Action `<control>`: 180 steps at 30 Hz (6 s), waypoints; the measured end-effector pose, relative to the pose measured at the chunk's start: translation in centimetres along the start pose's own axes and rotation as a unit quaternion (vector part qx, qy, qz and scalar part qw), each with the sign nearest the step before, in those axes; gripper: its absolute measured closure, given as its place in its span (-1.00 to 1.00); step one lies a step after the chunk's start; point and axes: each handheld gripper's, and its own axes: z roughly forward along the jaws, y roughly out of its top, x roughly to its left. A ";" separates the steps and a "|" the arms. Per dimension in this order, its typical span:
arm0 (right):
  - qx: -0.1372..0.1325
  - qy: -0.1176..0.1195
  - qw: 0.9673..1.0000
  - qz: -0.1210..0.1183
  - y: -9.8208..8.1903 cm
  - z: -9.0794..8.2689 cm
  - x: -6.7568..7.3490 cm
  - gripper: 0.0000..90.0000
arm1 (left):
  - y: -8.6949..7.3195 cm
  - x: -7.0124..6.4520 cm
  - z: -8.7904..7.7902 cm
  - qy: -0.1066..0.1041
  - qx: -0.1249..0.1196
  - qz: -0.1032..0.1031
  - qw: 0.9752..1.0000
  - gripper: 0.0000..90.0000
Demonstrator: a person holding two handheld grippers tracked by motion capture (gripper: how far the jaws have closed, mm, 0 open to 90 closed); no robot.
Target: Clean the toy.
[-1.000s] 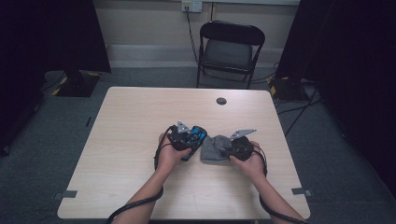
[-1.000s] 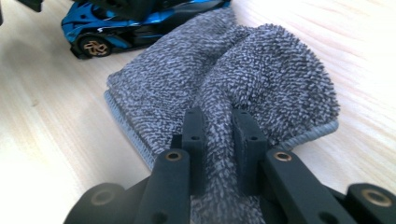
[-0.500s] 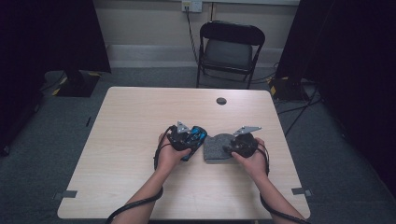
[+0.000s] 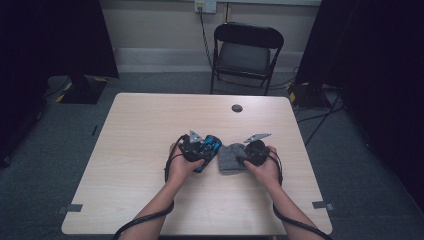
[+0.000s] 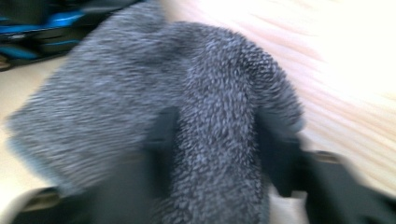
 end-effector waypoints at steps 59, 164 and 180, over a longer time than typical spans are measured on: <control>0.019 0.199 0.970 -0.136 -0.9 -1.6 9.1 0.68 | -0.1 0.0 0.0 -0.001 -0.003 -0.005 1.000 -0.05; 0.001 0.073 0.997 0.038 0.3 -0.5 -0.2 0.65 | -0.3 0.0 0.0 0.002 -0.011 -0.002 1.000 -0.05; -0.003 0.100 0.995 0.012 -0.1 -0.6 1.7 0.65 | -0.3 0.0 -0.1 0.002 -0.009 -0.001 1.000 -0.05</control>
